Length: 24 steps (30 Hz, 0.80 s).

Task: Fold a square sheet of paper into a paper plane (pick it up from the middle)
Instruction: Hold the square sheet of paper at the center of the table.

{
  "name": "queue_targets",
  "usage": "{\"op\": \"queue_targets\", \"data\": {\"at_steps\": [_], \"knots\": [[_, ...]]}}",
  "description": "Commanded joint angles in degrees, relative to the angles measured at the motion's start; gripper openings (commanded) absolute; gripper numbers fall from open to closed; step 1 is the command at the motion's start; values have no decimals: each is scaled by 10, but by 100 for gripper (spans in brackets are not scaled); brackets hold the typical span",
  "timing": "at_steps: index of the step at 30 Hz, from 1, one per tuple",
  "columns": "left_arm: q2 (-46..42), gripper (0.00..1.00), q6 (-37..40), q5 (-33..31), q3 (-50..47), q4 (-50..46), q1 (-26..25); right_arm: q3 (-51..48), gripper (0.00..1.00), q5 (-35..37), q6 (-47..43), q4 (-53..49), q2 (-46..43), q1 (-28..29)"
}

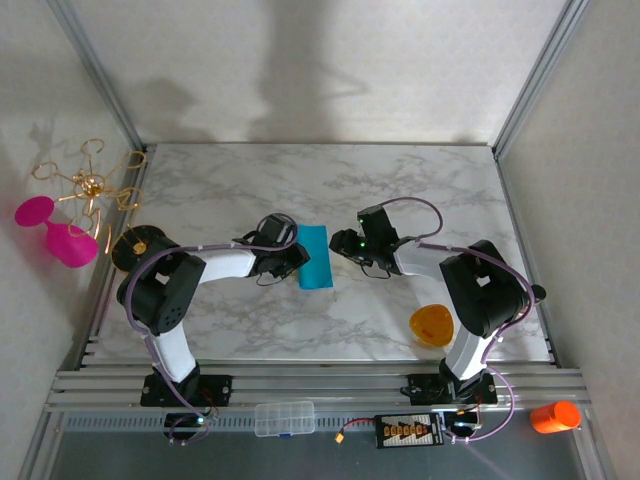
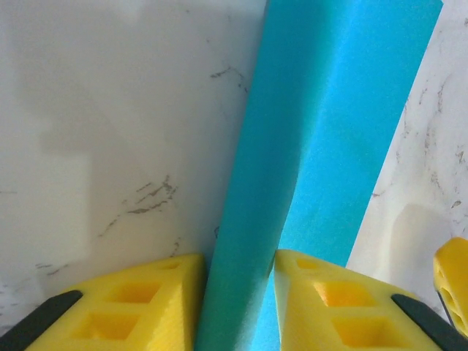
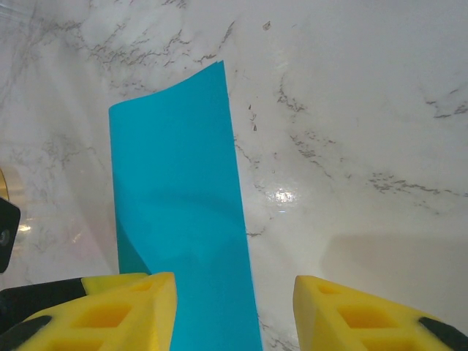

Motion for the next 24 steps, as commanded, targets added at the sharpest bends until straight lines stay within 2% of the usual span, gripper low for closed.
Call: {"op": "queue_targets", "data": {"at_steps": [1,24], "knots": [[49,31,-19,-71,-42,-74,4,-4,47,-7,3,13,9,-1],[64,32,-50,-69,-65,-57,6,-9,47,-14,3,20,16,-1]]}}
